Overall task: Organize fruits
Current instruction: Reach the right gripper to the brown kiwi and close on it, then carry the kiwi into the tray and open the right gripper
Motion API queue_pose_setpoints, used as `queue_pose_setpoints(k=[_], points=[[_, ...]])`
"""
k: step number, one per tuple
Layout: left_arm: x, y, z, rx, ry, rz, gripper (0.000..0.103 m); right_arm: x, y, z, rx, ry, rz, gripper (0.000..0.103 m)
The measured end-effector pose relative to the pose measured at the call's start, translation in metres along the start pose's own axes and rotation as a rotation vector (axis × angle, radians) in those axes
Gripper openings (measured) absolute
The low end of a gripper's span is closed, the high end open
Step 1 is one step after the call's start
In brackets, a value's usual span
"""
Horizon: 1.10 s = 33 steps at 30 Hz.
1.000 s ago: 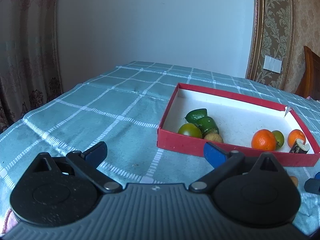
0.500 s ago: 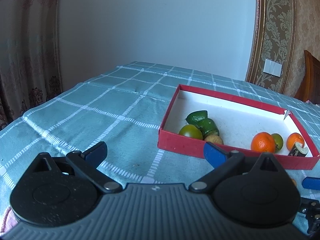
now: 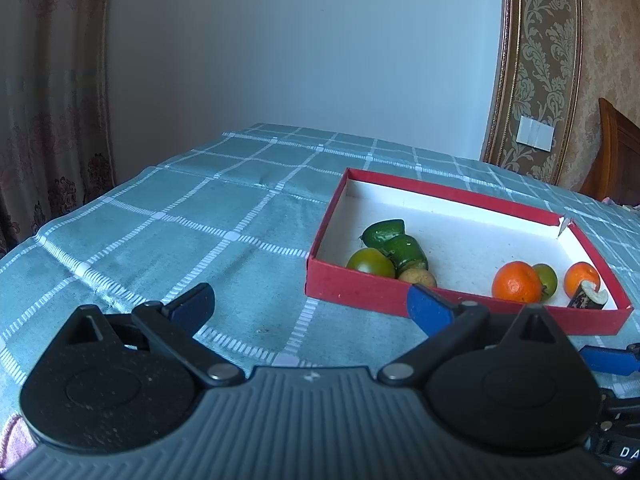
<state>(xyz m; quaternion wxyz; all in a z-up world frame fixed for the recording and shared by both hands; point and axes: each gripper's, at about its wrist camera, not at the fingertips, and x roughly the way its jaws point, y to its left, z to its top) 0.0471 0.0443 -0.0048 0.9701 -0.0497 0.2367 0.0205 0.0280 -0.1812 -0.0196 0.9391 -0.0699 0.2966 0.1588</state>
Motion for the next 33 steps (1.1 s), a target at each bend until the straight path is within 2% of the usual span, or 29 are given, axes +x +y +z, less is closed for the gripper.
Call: queue_pose_setpoints(k=[4,6,11,15,20,28,33], points=[[0.000,0.000,0.000,-0.002,0.000,0.001,0.102,0.000,0.002,0.000,-0.013,-0.001,-0.003,0.044],[0.000,0.001,0.000,-0.003,0.000,0.001,0.102,0.000,0.003,0.000,-0.008,0.000,0.010,0.036],[0.000,0.001,0.000,-0.004,-0.001,0.003,0.102,-0.001,0.008,-0.001,-0.014,-0.003,0.016,0.026],[0.000,0.002,0.000,-0.008,-0.001,0.003,0.102,-0.003,0.013,-0.002,-0.035,-0.017,-0.012,0.026],[0.001,0.002,0.000,-0.006,0.000,0.001,0.102,-0.013,0.004,0.001,0.007,-0.056,-0.019,0.026],[0.000,0.001,0.000,-0.004,-0.004,0.004,0.102,-0.039,-0.028,0.037,0.134,-0.219,-0.062,0.026],[-0.001,0.001,0.000,-0.005,-0.006,0.004,0.102,-0.026,-0.053,0.057,0.242,-0.232,-0.070,0.026]])
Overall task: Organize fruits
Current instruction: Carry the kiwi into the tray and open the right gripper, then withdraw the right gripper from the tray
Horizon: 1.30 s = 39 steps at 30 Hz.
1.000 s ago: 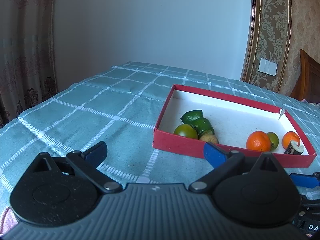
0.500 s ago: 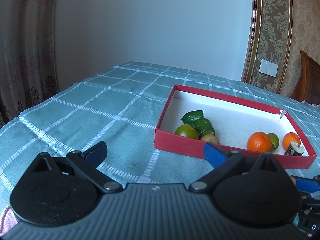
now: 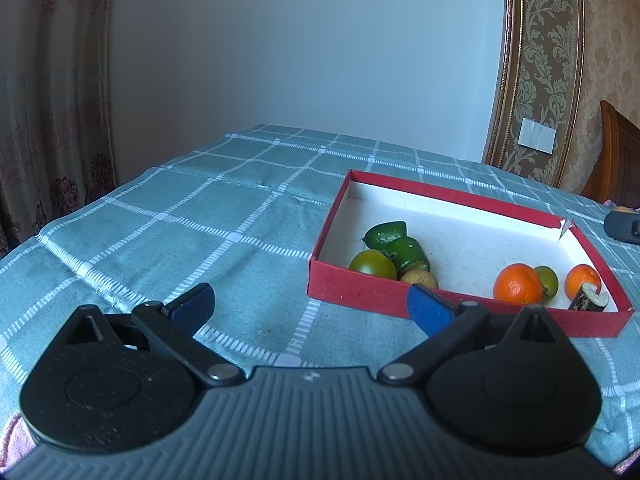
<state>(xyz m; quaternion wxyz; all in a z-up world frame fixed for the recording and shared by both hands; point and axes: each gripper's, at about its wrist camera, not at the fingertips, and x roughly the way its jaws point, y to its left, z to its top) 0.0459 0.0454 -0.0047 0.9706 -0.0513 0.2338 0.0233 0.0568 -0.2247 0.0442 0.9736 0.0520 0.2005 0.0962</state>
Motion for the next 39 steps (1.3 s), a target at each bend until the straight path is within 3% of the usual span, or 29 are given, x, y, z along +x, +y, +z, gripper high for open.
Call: queue_pose_setpoints(k=[10,24,31,39], points=[[0.001,-0.001,0.000,0.006,0.003,-0.009,0.102,0.040,-0.023,-0.005,0.078,0.057,-0.044,0.026],[0.001,-0.002,0.000,0.009,0.004,-0.009,0.102,0.055,-0.033,-0.010,0.152,0.098,-0.035,0.026],[0.002,-0.002,0.000,0.007,0.006,0.000,0.102,0.040,-0.036,-0.008,0.172,0.062,-0.029,0.026],[0.001,-0.002,0.000,0.009,0.003,0.006,0.102,-0.013,-0.054,-0.031,0.243,0.020,0.008,0.027]])
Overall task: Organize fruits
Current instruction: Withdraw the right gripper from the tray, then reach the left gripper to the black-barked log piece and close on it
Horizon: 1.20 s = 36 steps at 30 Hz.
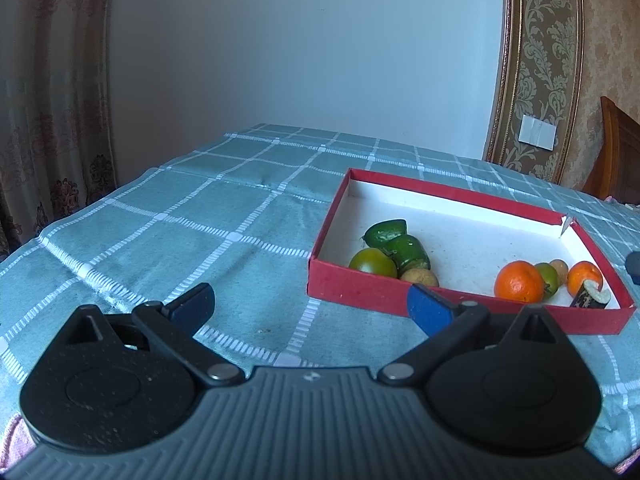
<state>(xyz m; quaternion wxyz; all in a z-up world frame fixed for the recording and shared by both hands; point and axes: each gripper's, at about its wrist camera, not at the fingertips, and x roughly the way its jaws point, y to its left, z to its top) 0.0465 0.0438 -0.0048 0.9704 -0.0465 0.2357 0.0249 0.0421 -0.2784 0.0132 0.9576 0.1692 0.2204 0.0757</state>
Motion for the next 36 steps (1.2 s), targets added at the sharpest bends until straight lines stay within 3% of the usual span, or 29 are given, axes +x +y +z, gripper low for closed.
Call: queue_pose_setpoints(k=[7,11,15,25,36], points=[[-0.001,0.001,0.000,0.000,-0.010,-0.004,0.102,-0.015,-0.034,-0.030,0.061,-0.005,-0.044,0.027],[-0.005,-0.002,0.000,0.022,-0.028,-0.030,0.103,-0.015,-0.052,-0.030,0.170,-0.017,-0.013,0.028],[-0.016,-0.018,0.000,0.094,-0.054,-0.032,0.103,-0.014,-0.053,-0.030,0.167,-0.016,-0.002,0.028],[-0.049,-0.092,-0.014,0.347,-0.089,-0.168,0.103,-0.016,-0.052,-0.031,0.163,-0.026,0.016,0.028],[-0.026,-0.125,-0.032,0.466,0.001,-0.162,0.103,-0.017,-0.052,-0.031,0.159,-0.034,0.025,0.028]])
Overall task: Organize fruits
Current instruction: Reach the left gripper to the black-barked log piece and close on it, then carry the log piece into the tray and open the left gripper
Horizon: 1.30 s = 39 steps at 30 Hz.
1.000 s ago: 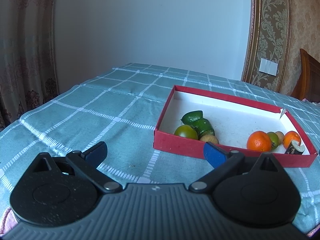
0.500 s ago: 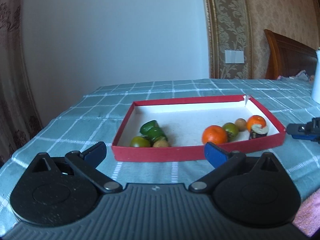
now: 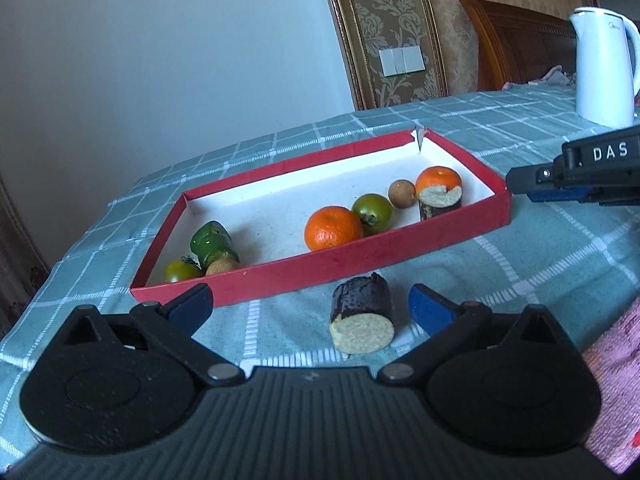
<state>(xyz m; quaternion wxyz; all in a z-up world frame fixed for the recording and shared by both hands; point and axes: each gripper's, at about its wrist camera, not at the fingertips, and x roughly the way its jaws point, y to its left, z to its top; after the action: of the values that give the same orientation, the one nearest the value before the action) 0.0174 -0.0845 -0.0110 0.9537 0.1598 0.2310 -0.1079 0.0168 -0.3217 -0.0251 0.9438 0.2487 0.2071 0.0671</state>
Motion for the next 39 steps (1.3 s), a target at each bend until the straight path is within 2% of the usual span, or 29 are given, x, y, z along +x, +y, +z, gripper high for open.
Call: queue_pose_setpoints(k=[1,8,11,12,20,23,26,31,39], points=[[0.002,-0.001,0.000,0.005,0.007,0.000,0.102,0.000,0.000,0.000,0.001,0.000,0.001,0.028],[0.014,0.001,0.001,-0.016,0.063,-0.029,0.073,0.000,0.000,0.001,0.003,-0.001,0.003,0.028],[0.013,0.002,0.001,-0.023,0.065,-0.049,0.040,0.000,0.000,0.001,0.004,-0.003,0.003,0.028],[0.012,0.002,0.001,-0.019,0.066,-0.054,0.034,0.001,0.001,0.001,0.004,-0.004,0.003,0.028],[-0.004,0.007,0.009,-0.031,0.003,-0.030,0.033,0.001,-0.001,0.001,0.006,-0.009,0.004,0.027],[-0.011,0.017,0.017,-0.075,-0.046,-0.020,0.033,0.001,0.000,0.001,0.006,-0.008,0.004,0.028],[-0.010,0.031,0.029,-0.135,-0.079,0.023,0.033,0.000,-0.001,0.001,0.006,-0.009,0.004,0.028],[0.006,0.056,0.047,-0.237,-0.071,0.069,0.032,0.000,-0.001,0.001,0.007,-0.009,0.004,0.028],[0.031,0.063,0.053,-0.280,-0.022,0.084,0.032,0.000,-0.001,0.001,0.006,-0.008,0.006,0.028]])
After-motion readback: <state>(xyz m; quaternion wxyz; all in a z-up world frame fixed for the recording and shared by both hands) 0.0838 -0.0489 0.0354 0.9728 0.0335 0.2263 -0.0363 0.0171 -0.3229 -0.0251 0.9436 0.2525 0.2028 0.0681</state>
